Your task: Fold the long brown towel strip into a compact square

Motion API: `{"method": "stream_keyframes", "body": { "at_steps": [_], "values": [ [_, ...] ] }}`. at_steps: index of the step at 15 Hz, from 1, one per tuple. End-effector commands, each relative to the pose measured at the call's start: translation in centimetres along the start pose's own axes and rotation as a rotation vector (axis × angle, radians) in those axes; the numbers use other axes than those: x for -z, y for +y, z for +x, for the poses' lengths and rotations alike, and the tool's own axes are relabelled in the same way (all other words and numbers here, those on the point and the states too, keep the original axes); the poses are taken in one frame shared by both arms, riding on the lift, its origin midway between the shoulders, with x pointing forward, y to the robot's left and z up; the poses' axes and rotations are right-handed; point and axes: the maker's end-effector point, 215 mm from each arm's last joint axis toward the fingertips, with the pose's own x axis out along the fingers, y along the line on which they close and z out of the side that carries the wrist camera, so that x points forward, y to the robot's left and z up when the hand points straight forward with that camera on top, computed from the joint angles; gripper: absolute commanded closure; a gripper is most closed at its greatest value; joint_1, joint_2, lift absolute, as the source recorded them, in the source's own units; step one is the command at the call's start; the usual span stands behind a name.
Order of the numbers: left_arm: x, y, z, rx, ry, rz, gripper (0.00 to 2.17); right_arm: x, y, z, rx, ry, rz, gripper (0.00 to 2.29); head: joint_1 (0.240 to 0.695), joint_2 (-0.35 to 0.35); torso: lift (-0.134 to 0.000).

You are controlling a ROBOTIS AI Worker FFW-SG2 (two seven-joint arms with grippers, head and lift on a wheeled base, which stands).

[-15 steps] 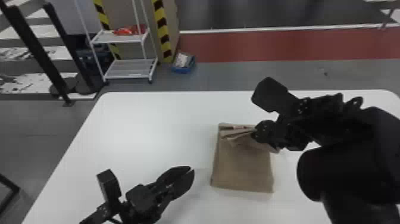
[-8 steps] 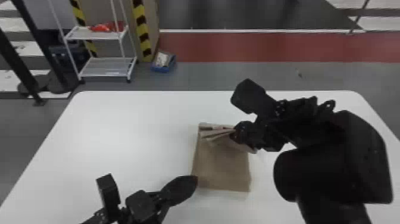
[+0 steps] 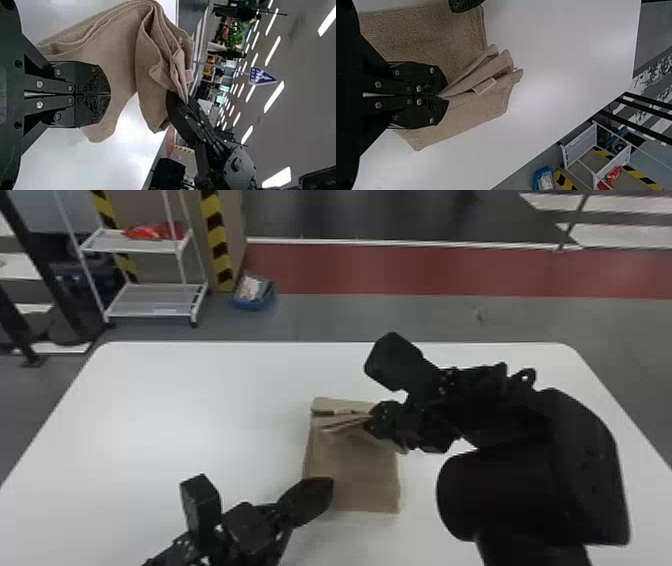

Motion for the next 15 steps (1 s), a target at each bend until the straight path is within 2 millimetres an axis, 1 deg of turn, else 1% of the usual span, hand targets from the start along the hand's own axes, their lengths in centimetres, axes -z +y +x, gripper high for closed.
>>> {"method": "stream_keyframes", "body": {
  "at_steps": [1,2,4,7,8,10,15],
  "values": [
    [1.7,-0.3,0.9,0.009,0.055,0.011,2.15,0.1,0.2,-0.3,-0.003,-0.001,-0.004,1.30,0.695,-0.036,-0.125],
    [2.5,0.0,1.1,-0.003,0.080,0.025,2.15,0.1,0.2,-0.4,0.001,-0.001,-0.009,1.30,0.695,-0.043,-0.125],
    [3.3,0.4,1.2,-0.012,0.106,0.021,2.15,0.3,0.5,-0.7,0.001,-0.001,-0.022,1.30,0.695,-0.050,-0.125],
    [3.6,0.8,1.4,-0.018,0.126,0.011,2.15,0.8,1.2,-1.2,0.006,0.011,-0.066,1.30,0.695,-0.055,-0.125],
    [3.6,0.5,1.6,-0.015,0.127,0.011,2.15,1.0,1.6,-1.3,0.006,0.021,-0.089,1.30,0.695,-0.056,-0.125],
    [3.7,0.5,1.7,-0.017,0.130,0.010,2.15,1.7,2.6,-1.1,-0.003,0.040,-0.107,1.30,0.695,-0.058,-0.125],
    [4.0,0.5,1.6,-0.018,0.141,0.006,2.15,1.9,4.0,-0.9,-0.019,0.050,-0.133,1.30,0.695,-0.063,-0.125]
  ]
}}
